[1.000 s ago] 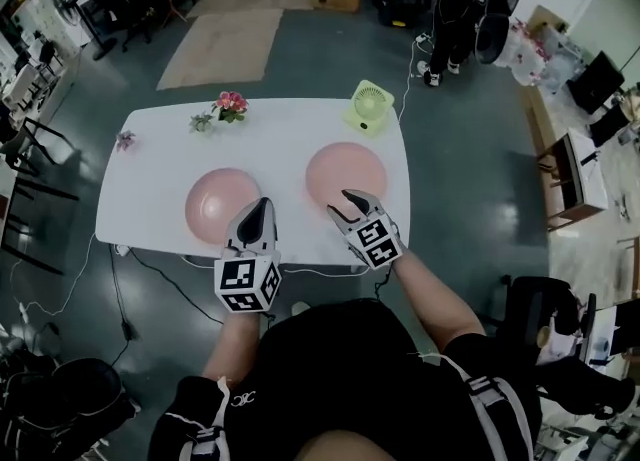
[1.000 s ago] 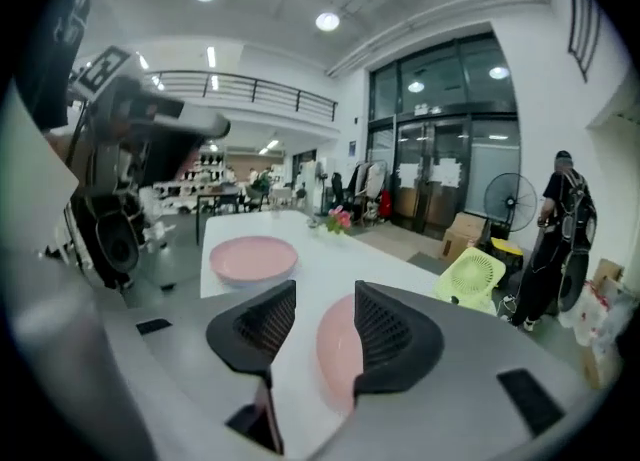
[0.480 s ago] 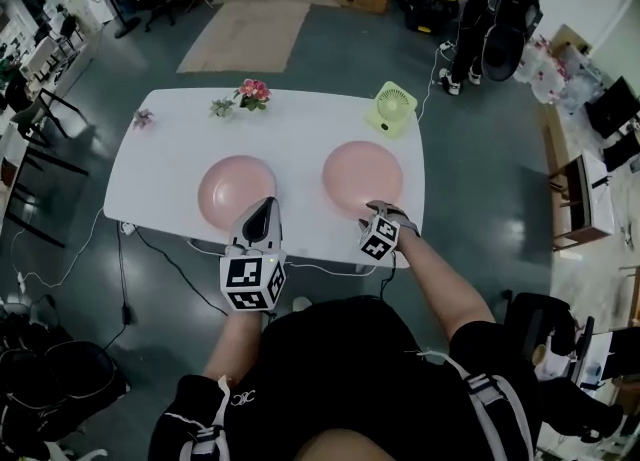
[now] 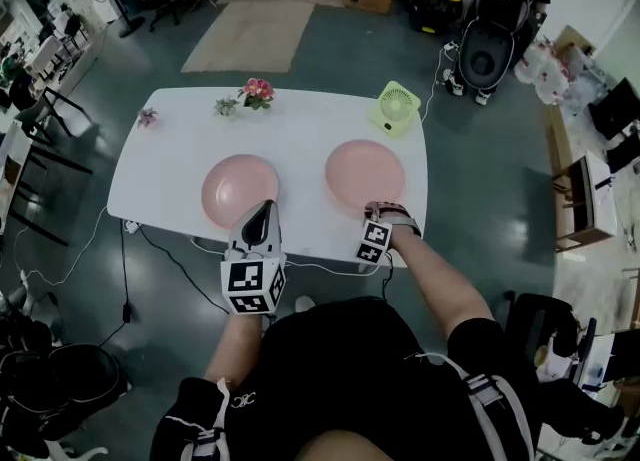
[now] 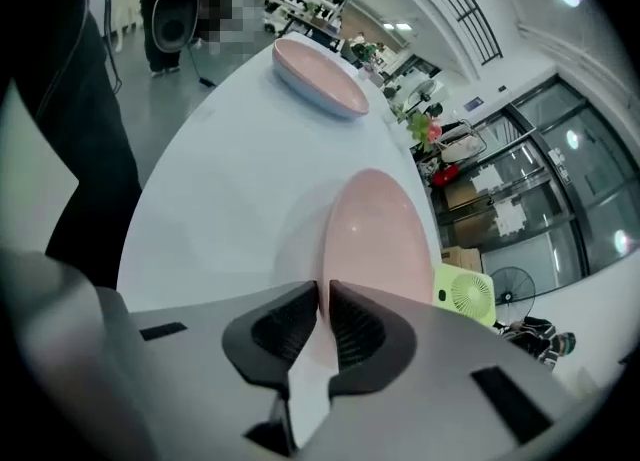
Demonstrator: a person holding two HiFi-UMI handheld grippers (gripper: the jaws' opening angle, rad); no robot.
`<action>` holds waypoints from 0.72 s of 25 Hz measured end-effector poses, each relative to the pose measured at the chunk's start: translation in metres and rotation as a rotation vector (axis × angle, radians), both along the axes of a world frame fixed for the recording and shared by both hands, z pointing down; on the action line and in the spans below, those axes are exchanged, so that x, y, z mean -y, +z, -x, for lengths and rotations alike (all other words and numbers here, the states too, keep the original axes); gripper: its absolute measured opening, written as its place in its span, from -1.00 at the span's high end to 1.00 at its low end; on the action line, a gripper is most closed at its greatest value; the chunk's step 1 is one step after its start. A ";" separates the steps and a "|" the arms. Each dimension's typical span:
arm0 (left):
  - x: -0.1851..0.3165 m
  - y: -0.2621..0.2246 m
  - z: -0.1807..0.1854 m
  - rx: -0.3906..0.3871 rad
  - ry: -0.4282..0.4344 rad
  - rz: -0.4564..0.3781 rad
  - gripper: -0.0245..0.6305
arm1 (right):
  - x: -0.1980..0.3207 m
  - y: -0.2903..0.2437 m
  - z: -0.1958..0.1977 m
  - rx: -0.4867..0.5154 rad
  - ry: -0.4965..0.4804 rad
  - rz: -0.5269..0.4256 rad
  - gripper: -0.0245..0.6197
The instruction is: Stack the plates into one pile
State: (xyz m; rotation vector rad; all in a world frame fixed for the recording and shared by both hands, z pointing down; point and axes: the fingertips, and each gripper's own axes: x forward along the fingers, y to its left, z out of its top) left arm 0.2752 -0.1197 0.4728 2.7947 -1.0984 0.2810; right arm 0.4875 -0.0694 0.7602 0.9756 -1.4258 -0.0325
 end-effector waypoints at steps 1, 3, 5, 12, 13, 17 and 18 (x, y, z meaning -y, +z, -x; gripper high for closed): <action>0.000 0.000 0.001 0.000 -0.003 0.000 0.88 | 0.003 -0.004 0.002 -0.003 -0.008 -0.018 0.76; 0.000 0.000 0.002 -0.002 -0.009 0.000 0.88 | 0.007 -0.014 0.006 0.014 0.003 -0.049 0.76; -0.001 0.000 0.004 -0.005 -0.015 0.000 0.88 | 0.010 -0.023 0.008 0.048 0.034 -0.068 0.76; -0.006 -0.003 0.014 -0.030 -0.039 0.011 0.88 | 0.026 -0.058 0.029 0.068 0.025 -0.160 0.76; -0.006 -0.003 0.016 -0.039 -0.046 0.016 0.88 | 0.031 -0.063 0.035 0.070 0.012 -0.172 0.75; -0.009 -0.006 0.030 -0.042 -0.089 0.006 0.88 | 0.046 -0.076 0.067 0.072 -0.074 -0.207 0.74; -0.010 -0.006 0.036 -0.039 -0.100 0.003 0.89 | 0.050 -0.077 0.076 0.070 -0.097 -0.214 0.74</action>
